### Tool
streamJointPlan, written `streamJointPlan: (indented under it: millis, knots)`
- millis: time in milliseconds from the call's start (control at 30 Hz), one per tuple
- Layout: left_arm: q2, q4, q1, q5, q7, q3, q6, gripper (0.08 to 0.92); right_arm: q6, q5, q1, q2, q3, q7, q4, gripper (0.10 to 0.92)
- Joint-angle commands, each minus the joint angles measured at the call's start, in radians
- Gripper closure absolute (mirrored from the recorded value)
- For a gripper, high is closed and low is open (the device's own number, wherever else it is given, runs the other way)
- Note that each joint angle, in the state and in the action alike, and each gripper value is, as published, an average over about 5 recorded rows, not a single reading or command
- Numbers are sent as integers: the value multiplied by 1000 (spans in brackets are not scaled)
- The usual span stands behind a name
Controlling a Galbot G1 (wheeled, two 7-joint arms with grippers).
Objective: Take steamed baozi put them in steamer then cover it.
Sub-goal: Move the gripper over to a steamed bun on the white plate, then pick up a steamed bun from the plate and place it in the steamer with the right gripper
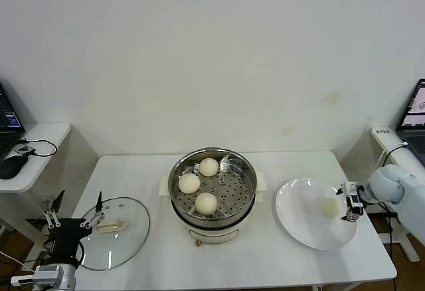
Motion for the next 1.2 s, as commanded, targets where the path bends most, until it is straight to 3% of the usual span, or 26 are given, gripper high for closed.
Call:
streamJointPlan:
  millis: [33, 267, 800, 1200]
  knots:
    - [0, 2, -1, 1, 0, 0, 0, 177, 0, -13, 8, 63, 7, 7, -58, 203]
    - [-2, 9, -1, 2, 0, 1, -1, 177, -5, -19, 16, 80, 2, 2, -81, 216]
    - [-5, 3, 3, 3, 1, 4, -2, 177, -24, -28, 18, 73, -2, -31, -70, 385]
    - [-4, -1, -5, 1, -2, 9, -1, 177, -90, 97, 225, -70, -148, -74, 98, 473]
